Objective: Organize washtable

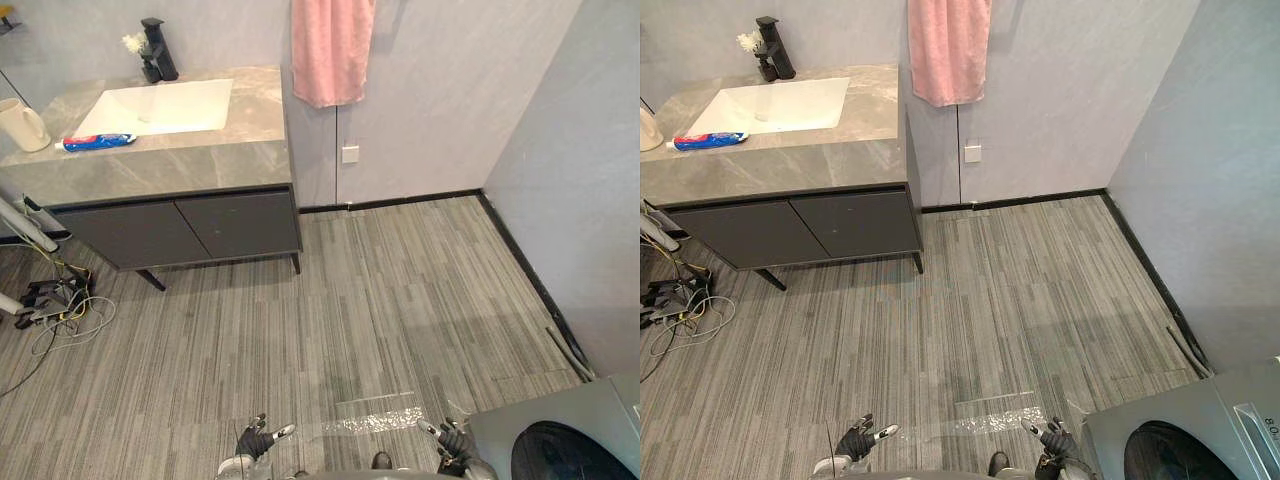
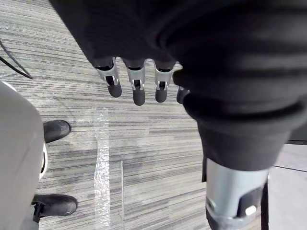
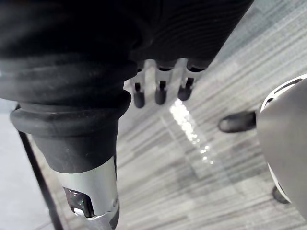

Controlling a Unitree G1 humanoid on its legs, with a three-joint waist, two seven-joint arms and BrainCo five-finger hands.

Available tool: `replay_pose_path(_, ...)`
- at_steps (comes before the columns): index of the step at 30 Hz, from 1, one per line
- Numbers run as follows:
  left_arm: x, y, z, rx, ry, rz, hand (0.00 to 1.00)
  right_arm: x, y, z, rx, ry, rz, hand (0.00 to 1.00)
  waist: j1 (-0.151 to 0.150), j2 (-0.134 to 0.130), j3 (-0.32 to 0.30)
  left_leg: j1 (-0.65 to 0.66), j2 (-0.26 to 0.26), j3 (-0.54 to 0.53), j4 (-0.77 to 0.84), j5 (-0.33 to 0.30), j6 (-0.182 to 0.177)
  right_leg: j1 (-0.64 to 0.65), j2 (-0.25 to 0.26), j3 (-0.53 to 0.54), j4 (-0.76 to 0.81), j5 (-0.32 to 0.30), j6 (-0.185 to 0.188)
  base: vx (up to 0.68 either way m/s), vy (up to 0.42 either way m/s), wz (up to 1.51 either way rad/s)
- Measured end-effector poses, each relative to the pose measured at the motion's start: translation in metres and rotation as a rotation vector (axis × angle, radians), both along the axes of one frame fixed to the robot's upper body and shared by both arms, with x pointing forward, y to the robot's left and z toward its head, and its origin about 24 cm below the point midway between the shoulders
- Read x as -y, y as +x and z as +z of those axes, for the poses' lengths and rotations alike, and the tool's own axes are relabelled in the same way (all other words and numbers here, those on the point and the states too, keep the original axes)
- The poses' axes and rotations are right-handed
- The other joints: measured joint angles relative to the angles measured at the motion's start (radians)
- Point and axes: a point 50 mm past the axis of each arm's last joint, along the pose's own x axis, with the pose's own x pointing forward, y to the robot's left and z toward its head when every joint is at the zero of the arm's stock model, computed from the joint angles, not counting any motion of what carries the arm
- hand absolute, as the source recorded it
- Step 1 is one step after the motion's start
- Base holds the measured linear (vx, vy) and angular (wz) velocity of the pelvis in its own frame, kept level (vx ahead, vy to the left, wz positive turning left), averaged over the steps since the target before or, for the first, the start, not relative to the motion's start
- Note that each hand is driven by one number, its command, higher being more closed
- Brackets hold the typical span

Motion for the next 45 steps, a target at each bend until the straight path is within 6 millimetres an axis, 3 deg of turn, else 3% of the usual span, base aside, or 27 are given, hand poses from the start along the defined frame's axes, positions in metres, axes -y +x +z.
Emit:
replay_pose_path(22, -0.004, 0.001, 0.001, 0.01, -0.004, 0.071, 0.0, -0.006, -0.001, -0.001, -0.009, 0.005, -0.015, 0.0, -0.01, -0.029, 0.003, -0.001, -0.001, 0.001, -0.006, 0.001, 0.002, 0.0, 0.0, -0.009, -0.006, 0.008, -0.011, -0.03, -0.021, 0.0)
replay_pose_path(28, -0.007, 0.011, 0.004, 0.037, -0.007, 0.084, 0.0, -0.008, 0.006, 0.0, 0.01, 0.018, -0.03, 0.0, -0.011, -0.044, 0.009, -0.047, -0.008, 0.01, -0.002, 0.003, 0.013, -0.052, -0.007, 0.0, 0.0, 0.015, -0.021, -0.01, -0.002, -0.04)
replay_pose_path(29, -0.006, 0.012, 0.004, 0.04, -0.008, 0.083, 0.0, -0.007, 0.008, 0.001, 0.014, 0.02, -0.037, 0.0, -0.01, -0.041, 0.01, -0.053, -0.006, 0.017, 0.0, 0.001, 0.016, -0.069, -0.007, 0.006, 0.019, 0.01, -0.019, -0.01, 0.008, -0.29)
replay_pose_path(31, -0.006, 0.015, 0.005, 0.048, -0.009, 0.08, 0.0, -0.008, 0.019, 0.004, 0.05, 0.038, -0.066, 0.0, -0.012, -0.033, 0.03, -0.067, -0.001, 0.047, 0.0, 0.002, 0.019, -0.181, -0.023, 0.012, 0.206, -0.064, -0.014, -0.01, 0.02, -0.37)
replay_pose_path(34, -0.003, 0.027, 0.008, 0.079, -0.011, 0.065, 0.0, -0.003, 0.03, 0.01, 0.099, 0.043, -0.102, 0.0, -0.015, -0.018, 0.075, -0.041, 0.001, 0.052, 0.0, -0.013, 0.046, -0.3, -0.074, -0.059, 0.466, -0.156, 0.003, 0.02, -0.005, -0.15)
replay_pose_path(37, -0.008, 0.034, 0.012, 0.099, 0.002, 0.081, 0.0, 0.001, 0.034, 0.012, 0.115, 0.041, -0.127, 0.0, -0.012, -0.014, 0.094, -0.025, 0.037, 0.053, 0.035, -0.067, 0.005, -0.384, -0.157, -0.153, 0.466, -0.177, -0.004, 0.12, -0.06, -0.09)
replay_pose_path(38, -0.009, 0.034, 0.012, 0.099, 0.004, 0.09, 0.0, 0.002, 0.035, 0.013, 0.117, 0.037, -0.126, 0.0, -0.013, -0.009, 0.097, -0.021, 0.054, 0.054, 0.046, -0.079, -0.007, -0.399, -0.162, -0.158, 0.449, -0.17, 0.0, 0.22, -0.139, -0.1)
replay_pose_path(40, -0.01, 0.034, 0.012, 0.1, 0.002, 0.107, 0.0, 0.005, 0.034, 0.013, 0.118, 0.028, -0.127, 0.0, -0.016, -0.004, 0.102, 0.0, 0.101, 0.054, 0.07, -0.109, -0.049, -0.436, -0.176, -0.175, 0.392, -0.119, -0.002, 0.3, -0.16, -0.01)
replay_pose_path(42, -0.01, 0.037, 0.013, 0.108, 0.001, 0.108, 0.0, 0.004, 0.021, 0.009, 0.085, 0.031, -0.125, 0.0, -0.017, -0.035, 0.103, 0.046, 0.112, 0.045, 0.075, -0.132, -0.105, -0.442, -0.21, -0.161, 0.358, -0.036, 0.008, 0.42, -0.263, 0.21)
replay_pose_path(43, -0.009, 0.036, 0.012, 0.107, -0.007, 0.124, 0.0, 0.007, 0.017, 0.009, 0.083, 0.029, -0.138, 0.0, -0.021, -0.014, 0.099, 0.066, 0.145, 0.044, 0.074, -0.126, -0.12, -0.45, -0.196, -0.147, 0.408, 0.01, -0.013, 0.51, -0.318, 0.27)
replay_pose_path(44, -0.003, 0.036, 0.012, 0.109, -0.029, 0.146, 0.0, 0.012, 0.022, 0.012, 0.103, 0.012, -0.123, 0.0, -0.027, 0.002, 0.091, 0.059, 0.182, 0.048, 0.113, -0.096, -0.155, -0.469, -0.18, -0.157, 0.479, -0.032, -0.043, 0.68, -0.432, 0.19)
replay_pose_path(45, 0.0, 0.038, 0.013, 0.118, -0.045, 0.16, 0.0, 0.011, 0.029, 0.014, 0.113, 0.007, -0.104, 0.0, -0.02, -0.002, 0.091, 0.003, 0.212, 0.039, 0.234, -0.048, -0.152, -0.474, -0.193, -0.172, 0.53, -0.061, -0.076, 0.68, -0.451, 0.2)
